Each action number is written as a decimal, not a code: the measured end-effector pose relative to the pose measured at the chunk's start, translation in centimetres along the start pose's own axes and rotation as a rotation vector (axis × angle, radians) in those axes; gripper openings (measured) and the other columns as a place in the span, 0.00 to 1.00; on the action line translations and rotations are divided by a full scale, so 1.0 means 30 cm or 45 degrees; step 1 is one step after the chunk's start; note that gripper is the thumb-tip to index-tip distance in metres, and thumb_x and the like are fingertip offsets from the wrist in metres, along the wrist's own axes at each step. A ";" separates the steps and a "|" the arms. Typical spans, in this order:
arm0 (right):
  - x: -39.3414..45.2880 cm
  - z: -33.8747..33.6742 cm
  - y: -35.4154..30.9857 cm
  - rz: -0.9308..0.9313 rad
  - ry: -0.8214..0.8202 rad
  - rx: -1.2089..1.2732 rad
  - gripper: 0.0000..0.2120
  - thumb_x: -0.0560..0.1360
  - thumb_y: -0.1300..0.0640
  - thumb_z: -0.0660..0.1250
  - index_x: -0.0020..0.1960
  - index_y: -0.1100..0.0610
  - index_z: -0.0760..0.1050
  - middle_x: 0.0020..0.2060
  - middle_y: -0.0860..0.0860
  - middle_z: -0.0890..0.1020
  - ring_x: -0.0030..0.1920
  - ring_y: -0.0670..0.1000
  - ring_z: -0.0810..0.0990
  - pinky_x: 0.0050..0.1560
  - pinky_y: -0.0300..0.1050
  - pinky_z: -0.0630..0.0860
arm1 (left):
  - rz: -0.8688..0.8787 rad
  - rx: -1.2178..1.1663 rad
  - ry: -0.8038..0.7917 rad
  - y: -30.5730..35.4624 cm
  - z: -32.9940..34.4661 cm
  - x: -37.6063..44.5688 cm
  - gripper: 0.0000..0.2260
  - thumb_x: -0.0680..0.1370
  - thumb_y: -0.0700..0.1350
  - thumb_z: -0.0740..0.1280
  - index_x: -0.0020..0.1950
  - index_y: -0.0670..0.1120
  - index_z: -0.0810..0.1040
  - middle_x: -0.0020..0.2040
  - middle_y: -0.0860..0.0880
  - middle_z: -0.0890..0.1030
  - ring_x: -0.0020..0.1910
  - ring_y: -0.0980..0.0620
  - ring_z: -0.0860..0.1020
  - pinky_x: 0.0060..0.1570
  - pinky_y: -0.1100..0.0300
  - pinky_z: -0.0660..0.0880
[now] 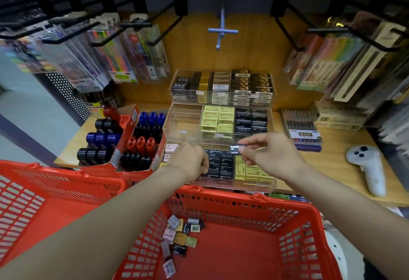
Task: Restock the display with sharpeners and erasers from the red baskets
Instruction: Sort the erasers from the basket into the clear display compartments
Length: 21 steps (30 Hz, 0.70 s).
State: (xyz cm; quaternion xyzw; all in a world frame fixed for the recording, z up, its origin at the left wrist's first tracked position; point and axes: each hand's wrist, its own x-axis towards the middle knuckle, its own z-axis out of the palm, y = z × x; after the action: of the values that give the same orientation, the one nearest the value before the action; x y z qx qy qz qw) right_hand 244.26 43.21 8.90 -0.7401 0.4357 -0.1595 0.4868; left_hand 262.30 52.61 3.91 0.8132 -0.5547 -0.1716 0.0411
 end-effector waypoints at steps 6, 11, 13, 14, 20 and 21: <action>-0.007 0.011 0.019 0.033 -0.018 -0.005 0.02 0.74 0.57 0.73 0.46 0.51 0.83 0.34 0.48 0.85 0.33 0.46 0.85 0.37 0.35 0.81 | 0.033 -0.037 -0.035 -0.017 0.005 0.008 0.03 0.76 0.47 0.73 0.47 0.50 0.85 0.49 0.50 0.83 0.50 0.52 0.79 0.53 0.55 0.77; -0.011 0.001 0.013 0.025 0.003 0.000 0.03 0.75 0.58 0.73 0.46 0.50 0.83 0.38 0.46 0.84 0.33 0.46 0.85 0.41 0.40 0.82 | 0.038 -0.043 -0.084 -0.031 -0.002 0.019 0.02 0.76 0.48 0.73 0.47 0.51 0.85 0.50 0.51 0.82 0.47 0.52 0.80 0.49 0.56 0.78; -0.013 -0.001 0.013 0.023 0.001 -0.004 0.03 0.75 0.57 0.73 0.46 0.50 0.83 0.38 0.46 0.84 0.33 0.45 0.85 0.38 0.38 0.79 | 0.058 -0.064 -0.099 -0.034 -0.002 0.018 0.03 0.76 0.47 0.73 0.48 0.50 0.85 0.50 0.51 0.82 0.48 0.52 0.80 0.51 0.56 0.78; -0.013 -0.001 0.013 0.021 -0.003 -0.005 0.03 0.75 0.57 0.73 0.46 0.50 0.83 0.38 0.46 0.84 0.33 0.45 0.85 0.38 0.37 0.78 | 0.067 -0.087 -0.108 -0.041 -0.001 0.016 0.03 0.76 0.46 0.73 0.48 0.50 0.85 0.50 0.51 0.83 0.49 0.52 0.80 0.51 0.56 0.78; -0.014 0.027 0.014 0.032 -0.052 -0.028 0.03 0.75 0.58 0.73 0.47 0.52 0.83 0.39 0.49 0.84 0.34 0.47 0.85 0.33 0.32 0.78 | 0.011 -0.014 -0.006 -0.040 0.004 -0.004 0.06 0.76 0.42 0.72 0.52 0.50 0.84 0.47 0.52 0.86 0.49 0.52 0.82 0.52 0.56 0.78; -0.015 0.033 0.013 0.035 -0.071 -0.054 0.03 0.75 0.58 0.73 0.48 0.52 0.82 0.38 0.49 0.84 0.33 0.46 0.85 0.33 0.33 0.78 | -0.016 0.020 0.050 -0.029 0.006 -0.002 0.07 0.76 0.41 0.73 0.52 0.50 0.83 0.46 0.51 0.86 0.49 0.51 0.82 0.53 0.56 0.77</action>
State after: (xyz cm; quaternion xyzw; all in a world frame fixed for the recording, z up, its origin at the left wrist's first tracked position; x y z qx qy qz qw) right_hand 244.46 44.09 8.17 -0.7483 0.4353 -0.1230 0.4852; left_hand 263.00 53.03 3.52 0.8201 -0.5501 -0.1515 0.0444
